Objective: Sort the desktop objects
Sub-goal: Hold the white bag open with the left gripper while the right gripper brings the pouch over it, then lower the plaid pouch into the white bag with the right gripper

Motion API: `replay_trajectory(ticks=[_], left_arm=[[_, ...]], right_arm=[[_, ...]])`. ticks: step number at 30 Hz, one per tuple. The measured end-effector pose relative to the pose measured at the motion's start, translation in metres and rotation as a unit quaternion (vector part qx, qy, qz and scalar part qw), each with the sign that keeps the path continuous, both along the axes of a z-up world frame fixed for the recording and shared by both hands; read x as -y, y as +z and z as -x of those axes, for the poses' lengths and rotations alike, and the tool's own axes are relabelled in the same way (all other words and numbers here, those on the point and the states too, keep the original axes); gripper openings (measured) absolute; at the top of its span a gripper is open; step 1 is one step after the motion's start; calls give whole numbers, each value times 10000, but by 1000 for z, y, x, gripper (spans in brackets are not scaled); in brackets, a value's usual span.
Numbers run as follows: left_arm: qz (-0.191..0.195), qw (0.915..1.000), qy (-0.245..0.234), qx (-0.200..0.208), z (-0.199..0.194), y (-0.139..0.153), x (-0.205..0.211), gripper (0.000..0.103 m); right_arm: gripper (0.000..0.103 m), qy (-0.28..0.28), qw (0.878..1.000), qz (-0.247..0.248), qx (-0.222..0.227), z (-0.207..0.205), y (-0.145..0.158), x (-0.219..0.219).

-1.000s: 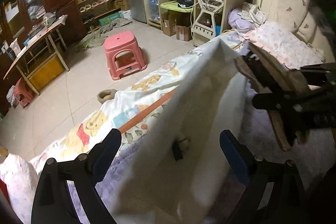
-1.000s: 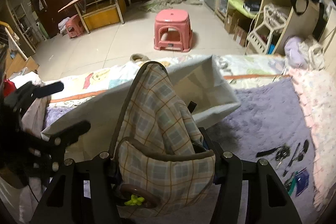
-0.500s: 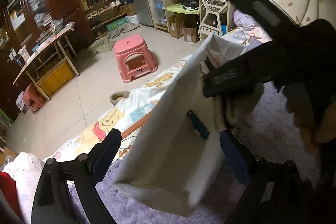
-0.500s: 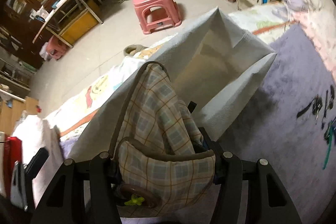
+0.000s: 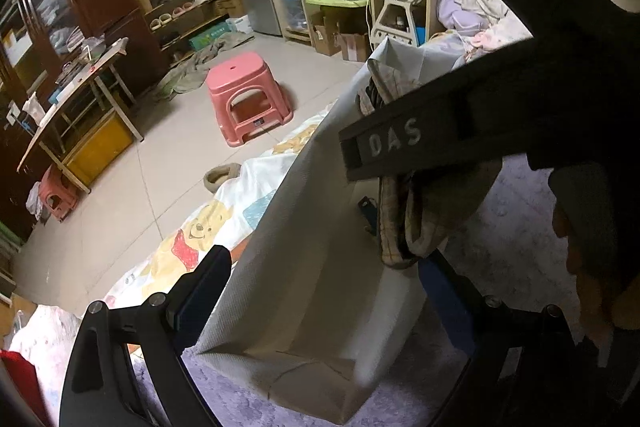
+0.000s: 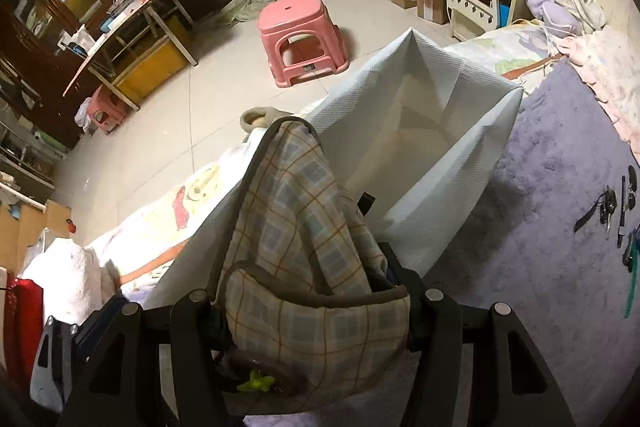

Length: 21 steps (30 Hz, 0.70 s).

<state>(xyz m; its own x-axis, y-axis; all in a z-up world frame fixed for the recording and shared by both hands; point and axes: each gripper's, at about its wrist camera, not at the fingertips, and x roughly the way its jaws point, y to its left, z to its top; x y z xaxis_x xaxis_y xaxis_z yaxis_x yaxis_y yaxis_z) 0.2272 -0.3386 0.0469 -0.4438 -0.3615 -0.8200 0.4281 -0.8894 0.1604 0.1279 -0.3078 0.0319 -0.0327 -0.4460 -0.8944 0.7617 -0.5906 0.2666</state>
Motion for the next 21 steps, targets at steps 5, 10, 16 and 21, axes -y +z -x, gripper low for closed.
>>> replay_trajectory(ticks=[5, 10, 16, 21], left_arm=[[80, 9998, -35, 152, 4, -10, 1, 93], [-97, 9998, 61, 156, -1, -22, 13, 93], [-516, 9981, 295, -148, -10, -22, 33, 93], [-537, 9978, 336, -183, -10, -23, 33, 94]], right_arm=[[57, 21, 9993, -329, -158, -7, -12, 13], [57, 13, 9986, -531, 75, 2, -35, 19], [57, 278, 9990, 77, 356, 15, -33, 14], [57, 304, 9991, -116, 289, 10, -25, 20]])
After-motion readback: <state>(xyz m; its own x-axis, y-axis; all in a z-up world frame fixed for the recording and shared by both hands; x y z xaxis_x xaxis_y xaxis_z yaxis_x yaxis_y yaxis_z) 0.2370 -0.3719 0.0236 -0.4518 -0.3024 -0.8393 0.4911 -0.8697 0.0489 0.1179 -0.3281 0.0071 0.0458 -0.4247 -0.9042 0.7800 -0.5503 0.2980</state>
